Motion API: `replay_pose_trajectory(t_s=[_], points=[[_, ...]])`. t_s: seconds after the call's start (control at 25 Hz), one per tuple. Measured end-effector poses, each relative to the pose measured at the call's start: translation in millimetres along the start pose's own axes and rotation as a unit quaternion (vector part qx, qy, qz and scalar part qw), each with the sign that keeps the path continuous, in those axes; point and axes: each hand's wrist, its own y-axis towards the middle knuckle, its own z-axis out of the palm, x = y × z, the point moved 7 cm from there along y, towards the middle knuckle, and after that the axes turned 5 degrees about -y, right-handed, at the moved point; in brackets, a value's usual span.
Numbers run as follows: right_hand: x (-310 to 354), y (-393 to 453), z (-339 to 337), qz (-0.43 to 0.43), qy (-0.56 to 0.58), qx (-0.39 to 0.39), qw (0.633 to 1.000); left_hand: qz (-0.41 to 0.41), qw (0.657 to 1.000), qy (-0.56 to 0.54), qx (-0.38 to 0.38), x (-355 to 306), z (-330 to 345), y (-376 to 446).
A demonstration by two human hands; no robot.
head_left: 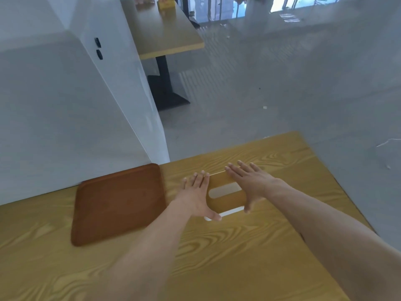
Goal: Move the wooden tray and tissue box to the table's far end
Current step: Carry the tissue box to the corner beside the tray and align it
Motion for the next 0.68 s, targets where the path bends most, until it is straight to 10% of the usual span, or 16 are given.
replay_pose_trajectory(t_s=[0.68], points=[[22,-39,-4,0.009,0.108,-0.115,0.987,0.056,0.995,0.044,-0.071,-8,-19,-35]])
